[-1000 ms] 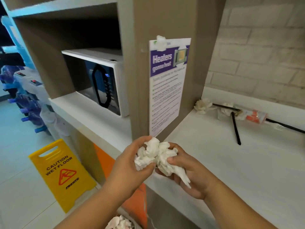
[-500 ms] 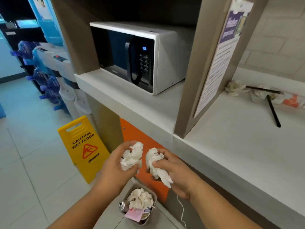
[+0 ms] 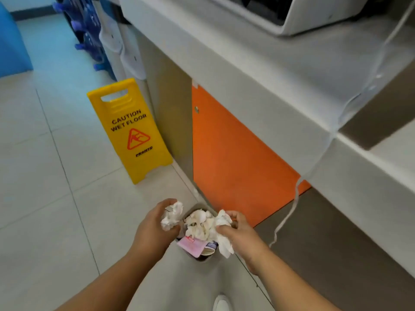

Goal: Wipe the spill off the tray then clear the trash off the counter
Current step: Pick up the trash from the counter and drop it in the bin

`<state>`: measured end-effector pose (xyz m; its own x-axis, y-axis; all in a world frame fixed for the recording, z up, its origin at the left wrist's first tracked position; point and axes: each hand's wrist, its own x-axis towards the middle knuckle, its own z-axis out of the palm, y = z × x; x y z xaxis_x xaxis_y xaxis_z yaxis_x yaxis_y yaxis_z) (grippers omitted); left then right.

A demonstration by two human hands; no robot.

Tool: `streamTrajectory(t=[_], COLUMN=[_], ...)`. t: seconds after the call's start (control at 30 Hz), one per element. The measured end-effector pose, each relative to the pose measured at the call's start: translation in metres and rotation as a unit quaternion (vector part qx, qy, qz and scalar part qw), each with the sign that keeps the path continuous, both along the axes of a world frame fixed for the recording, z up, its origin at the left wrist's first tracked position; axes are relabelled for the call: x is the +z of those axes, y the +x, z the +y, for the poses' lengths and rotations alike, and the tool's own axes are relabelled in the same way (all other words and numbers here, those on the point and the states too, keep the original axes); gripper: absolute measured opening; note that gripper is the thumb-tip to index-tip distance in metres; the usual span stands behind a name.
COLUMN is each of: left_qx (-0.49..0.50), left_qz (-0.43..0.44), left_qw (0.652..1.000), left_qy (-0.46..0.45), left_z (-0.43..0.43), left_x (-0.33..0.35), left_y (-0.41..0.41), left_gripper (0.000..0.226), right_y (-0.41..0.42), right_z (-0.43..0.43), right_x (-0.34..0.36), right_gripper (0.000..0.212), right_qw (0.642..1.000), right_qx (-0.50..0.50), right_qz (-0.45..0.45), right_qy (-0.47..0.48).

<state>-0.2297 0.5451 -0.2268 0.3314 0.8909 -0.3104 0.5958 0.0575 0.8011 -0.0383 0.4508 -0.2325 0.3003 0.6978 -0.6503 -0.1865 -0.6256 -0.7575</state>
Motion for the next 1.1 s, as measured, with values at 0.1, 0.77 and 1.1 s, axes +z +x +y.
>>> streamTrajectory(t=[0.1, 0.77, 1.1], left_qx=[0.005, -0.222, -0.374], left_qz=[0.022, 0.279, 0.421], left_qw=[1.0, 0.921, 0.814], left_qy=[-0.019, 0.155, 0.144], left_z=[0.004, 0.028, 0.014], left_x=[-0.063, -0.339, -0.361], left_y=[-0.001, 0.074, 0.073], left_gripper=[0.051, 0.067, 0.076], right_y=[0.002, 0.016, -0.001], right_z=[0.007, 0.053, 0.034], right_x=[-0.071, -0.336, -0.365], right_gripper=[0.051, 0.053, 0.056], right_qw=[0.998, 0.854, 0.772], right_qx=[0.038, 0.298, 0.433], right_qz=[-0.045, -0.426, -0.456], right_qy=[-0.033, -0.001, -0.094])
